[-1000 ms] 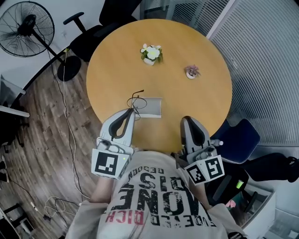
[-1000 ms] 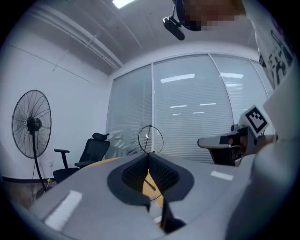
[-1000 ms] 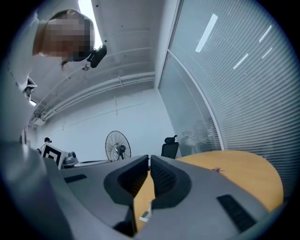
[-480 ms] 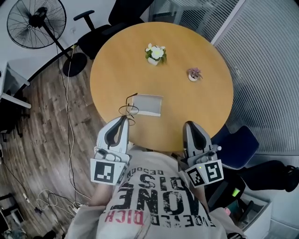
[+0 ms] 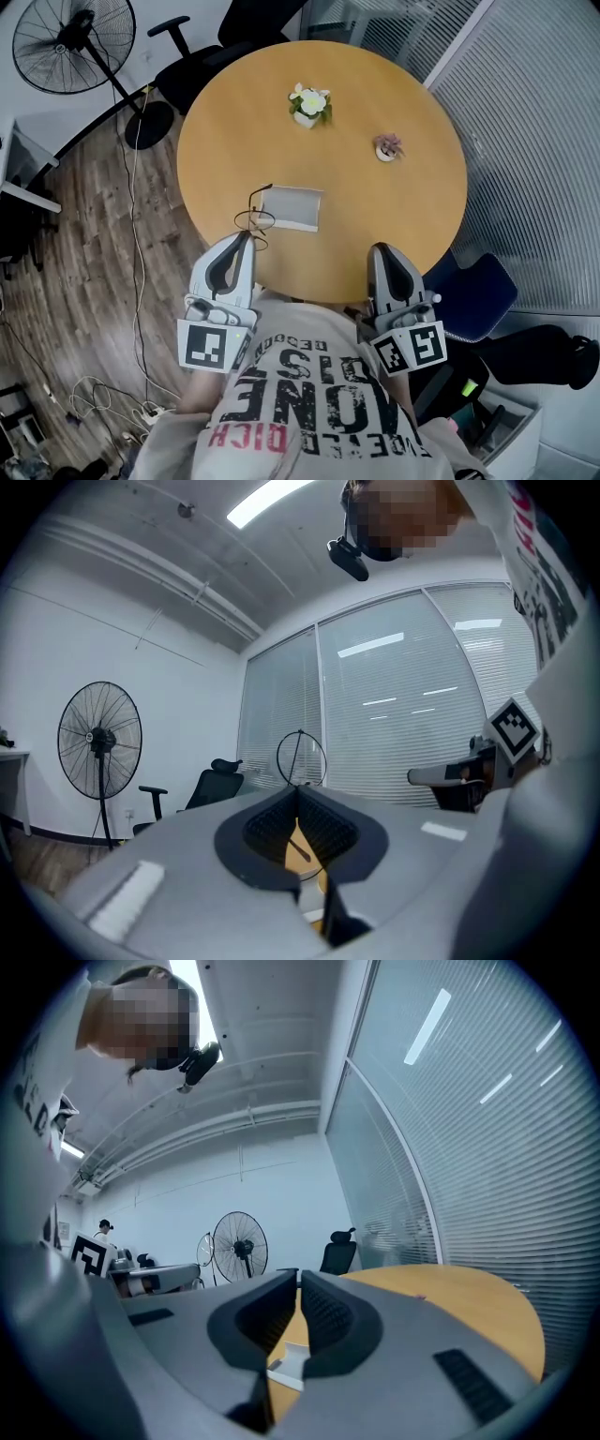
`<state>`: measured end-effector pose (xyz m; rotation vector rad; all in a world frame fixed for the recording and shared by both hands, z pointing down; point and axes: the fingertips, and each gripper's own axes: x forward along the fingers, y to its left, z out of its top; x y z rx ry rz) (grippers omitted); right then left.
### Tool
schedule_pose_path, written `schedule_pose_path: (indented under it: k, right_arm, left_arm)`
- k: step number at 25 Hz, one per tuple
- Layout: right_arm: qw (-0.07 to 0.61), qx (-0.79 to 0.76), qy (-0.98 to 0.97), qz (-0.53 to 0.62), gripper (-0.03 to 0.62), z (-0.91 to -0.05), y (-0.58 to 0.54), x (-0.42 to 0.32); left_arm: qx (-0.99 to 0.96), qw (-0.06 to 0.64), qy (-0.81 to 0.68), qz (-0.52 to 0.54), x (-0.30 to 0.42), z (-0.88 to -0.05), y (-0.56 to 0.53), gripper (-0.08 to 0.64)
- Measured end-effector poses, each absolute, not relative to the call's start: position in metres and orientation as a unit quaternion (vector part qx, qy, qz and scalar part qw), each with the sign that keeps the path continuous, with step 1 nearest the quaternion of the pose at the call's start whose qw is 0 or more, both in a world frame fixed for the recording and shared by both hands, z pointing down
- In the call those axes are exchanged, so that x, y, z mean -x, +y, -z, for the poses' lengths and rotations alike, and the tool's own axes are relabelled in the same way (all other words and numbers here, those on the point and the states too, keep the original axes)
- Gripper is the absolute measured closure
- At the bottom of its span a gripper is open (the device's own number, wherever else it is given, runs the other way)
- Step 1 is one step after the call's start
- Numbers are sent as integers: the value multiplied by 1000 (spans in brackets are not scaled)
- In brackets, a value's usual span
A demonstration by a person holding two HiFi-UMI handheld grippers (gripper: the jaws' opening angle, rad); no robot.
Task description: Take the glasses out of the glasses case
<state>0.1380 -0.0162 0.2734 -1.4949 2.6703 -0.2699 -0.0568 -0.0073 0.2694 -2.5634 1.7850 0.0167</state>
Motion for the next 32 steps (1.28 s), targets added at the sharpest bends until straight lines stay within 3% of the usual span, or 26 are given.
schedule_pose_path:
  k: [27,32]
  right_arm:
    - [38,471,877,92,568,-275,-18,-131]
    - [37,465,880,94,568,-275,-15,-125]
  left_arm:
    - [817,20,577,-7,58,-265,-2,541]
    - [815,-7,579,5,60,-272,5,541]
